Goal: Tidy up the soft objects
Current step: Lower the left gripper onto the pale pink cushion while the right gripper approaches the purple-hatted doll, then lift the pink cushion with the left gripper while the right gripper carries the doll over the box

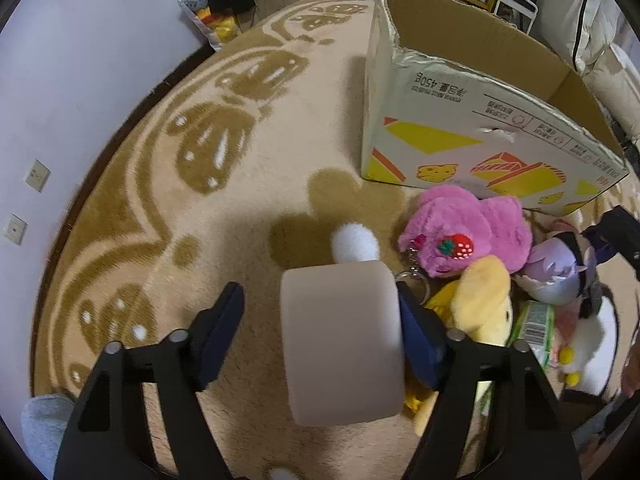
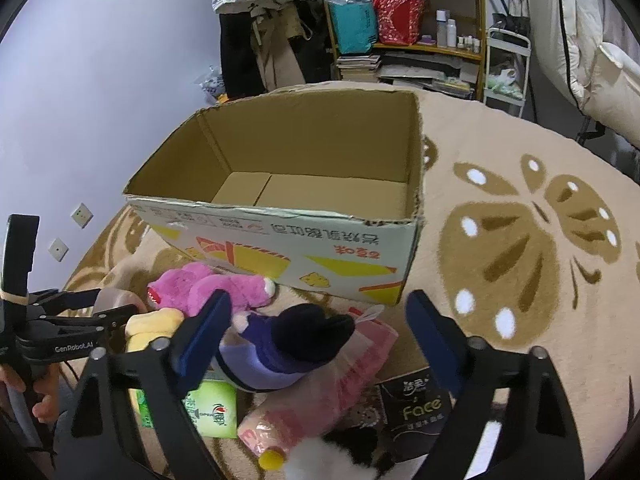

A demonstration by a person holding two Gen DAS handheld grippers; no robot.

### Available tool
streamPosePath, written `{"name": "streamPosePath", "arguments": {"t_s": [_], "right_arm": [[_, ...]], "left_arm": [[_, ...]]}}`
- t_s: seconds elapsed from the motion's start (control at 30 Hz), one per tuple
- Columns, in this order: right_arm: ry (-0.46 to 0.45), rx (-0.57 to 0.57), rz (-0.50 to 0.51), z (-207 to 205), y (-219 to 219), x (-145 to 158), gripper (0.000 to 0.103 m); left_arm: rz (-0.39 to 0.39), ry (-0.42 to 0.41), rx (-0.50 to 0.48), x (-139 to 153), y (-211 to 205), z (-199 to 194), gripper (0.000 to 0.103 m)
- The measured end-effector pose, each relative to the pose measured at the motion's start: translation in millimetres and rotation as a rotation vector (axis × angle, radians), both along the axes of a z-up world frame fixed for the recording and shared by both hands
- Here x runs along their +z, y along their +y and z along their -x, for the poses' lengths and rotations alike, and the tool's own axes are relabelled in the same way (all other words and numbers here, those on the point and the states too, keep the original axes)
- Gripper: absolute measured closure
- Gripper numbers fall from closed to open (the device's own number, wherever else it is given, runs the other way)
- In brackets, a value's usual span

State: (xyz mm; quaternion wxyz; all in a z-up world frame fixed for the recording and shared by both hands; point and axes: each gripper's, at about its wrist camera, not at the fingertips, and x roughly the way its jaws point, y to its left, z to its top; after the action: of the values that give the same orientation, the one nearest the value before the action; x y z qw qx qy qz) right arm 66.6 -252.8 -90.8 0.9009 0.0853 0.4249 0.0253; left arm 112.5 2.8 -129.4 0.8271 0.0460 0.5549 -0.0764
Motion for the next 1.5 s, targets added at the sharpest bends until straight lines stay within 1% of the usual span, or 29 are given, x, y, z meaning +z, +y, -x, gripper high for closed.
{"name": "streamPosePath", "arguments": {"t_s": [0.03,0.07,0.1,0.17,0.2,0.23,0.33,0.4,0.5,0.57,0.67,0.7,0.83,0.97,1.03,1.17,1.33,1.5], "right_arm": [[0.000,0.002,-0.002,-0.3,0.6,-0.1,0.015],[0.000,0.003,-0.003,0.3,0.7,-0.7,0.019],[0.001,0.009,-0.007,0.0,1.3,-0.7,0.022],[0.005,0.022,-0.024,0.2,1.8,-1.0,0.032],[0.008,0.028,-0.031,0.1,2.7,-1.1,0.034],[0.008,0.032,-0.032,0.4,3.5,-1.0,0.039],[0.001,0.043,-0.022,1.1,6.7,0.5,0.042],[-0.006,0.044,-0.023,1.7,6.7,1.5,0.044],[-0.014,0.040,-0.021,2.8,6.5,3.2,0.046],[-0.024,0.033,-0.006,4.6,6.5,5.4,0.049],[-0.050,0.016,0.020,8.0,6.7,11.7,0.051],[-0.058,0.013,0.027,8.7,6.3,13.7,0.053],[-0.090,-0.011,0.042,12.3,1.8,23.0,0.055],[-0.126,-0.042,0.065,17.1,-0.9,33.9,0.056],[-0.146,-0.054,0.068,20.5,-2.5,40.5,0.057],[-0.203,-0.064,0.052,29.4,-4.4,58.0,0.059],[-0.295,-0.081,0.066,40.4,-1.0,83.4,0.059],[-0.377,-0.105,0.131,46.2,7.0,106.9,0.059]], "left_arm": [[0.005,0.001,-0.001,0.1,-0.4,0.2,0.040],[0.011,0.003,-0.004,0.3,-1.0,0.4,0.044],[0.019,0.006,-0.009,0.3,-1.6,0.7,0.046],[0.024,0.011,-0.016,0.2,-2.8,1.7,0.054],[0.025,0.012,-0.019,0.4,-3.3,2.0,0.055],[0.025,0.011,-0.020,0.7,-3.7,2.1,0.057],[0.041,0.009,-0.015,2.1,-1.7,2.3,0.060],[0.046,-0.003,-0.008,4.4,-0.5,2.9,0.061],[0.024,-0.041,-0.009,9.9,-0.6,5.2,0.061],[0.012,-0.064,-0.012,13.3,-0.7,6.0,0.061],[0.015,-0.086,-0.016,18.0,-0.4,7.6,0.061],[0.012,-0.097,-0.017,20.0,-0.7,8.8,0.061],[-0.007,-0.151,-0.027,28.9,-1.4,14.0,0.061],[-0.008,-0.199,-0.027,39.4,-0.2,20.4,0.061],[-0.009,-0.230,-0.017,45.2,1.6,24.4,0.061],[-0.020,-0.349,0.011,69.2,6.6,35.8,0.062],[0.008,-0.436,0.026,94.7,11.1,43.2,0.062],[-0.015,-0.531,0.001,117.0,1.8,51.3,0.062]]}}
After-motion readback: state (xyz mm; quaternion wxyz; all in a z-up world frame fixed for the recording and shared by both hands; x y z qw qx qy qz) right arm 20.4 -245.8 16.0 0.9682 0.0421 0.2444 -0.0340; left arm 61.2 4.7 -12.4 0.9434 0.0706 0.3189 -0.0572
